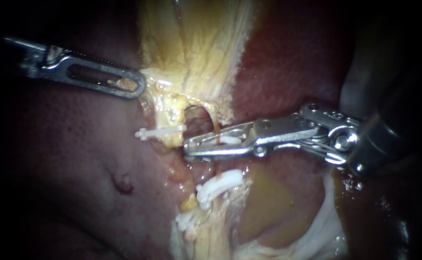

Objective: Clipping third clip right tube

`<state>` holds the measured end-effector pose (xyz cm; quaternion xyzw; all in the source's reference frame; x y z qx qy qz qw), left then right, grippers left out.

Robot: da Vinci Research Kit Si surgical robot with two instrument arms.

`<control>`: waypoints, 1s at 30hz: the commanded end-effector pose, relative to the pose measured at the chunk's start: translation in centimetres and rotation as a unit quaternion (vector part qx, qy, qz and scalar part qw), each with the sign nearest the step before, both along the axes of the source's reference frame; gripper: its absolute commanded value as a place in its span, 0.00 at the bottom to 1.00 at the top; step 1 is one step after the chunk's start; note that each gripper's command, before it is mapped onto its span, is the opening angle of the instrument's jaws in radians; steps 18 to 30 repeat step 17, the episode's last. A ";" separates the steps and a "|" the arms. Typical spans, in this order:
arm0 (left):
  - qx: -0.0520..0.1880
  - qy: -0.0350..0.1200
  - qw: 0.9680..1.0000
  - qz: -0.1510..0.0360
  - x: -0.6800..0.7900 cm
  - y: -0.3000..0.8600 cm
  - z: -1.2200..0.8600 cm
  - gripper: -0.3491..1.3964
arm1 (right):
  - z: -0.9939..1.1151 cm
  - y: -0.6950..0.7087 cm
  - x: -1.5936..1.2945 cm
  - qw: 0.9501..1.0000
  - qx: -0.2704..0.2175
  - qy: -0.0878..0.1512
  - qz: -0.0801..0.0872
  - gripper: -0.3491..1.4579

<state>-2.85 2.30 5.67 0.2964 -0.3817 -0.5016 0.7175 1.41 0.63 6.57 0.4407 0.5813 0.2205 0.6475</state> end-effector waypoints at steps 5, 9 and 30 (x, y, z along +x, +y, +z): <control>0.000 0.000 1.000 0.000 0.00 0.00 0.00 0.00 | 0.00 0.00 -0.02 1.000 -0.002 -0.015 -0.013 0.00; 0.000 0.000 1.000 0.000 0.00 0.00 0.00 0.00 | 0.02 0.01 -0.03 1.000 -0.002 -0.016 -0.014 0.00; 0.000 0.000 1.000 0.000 0.00 0.00 0.00 0.00 | 0.05 0.02 -0.04 1.000 0.000 -0.016 -0.015 0.00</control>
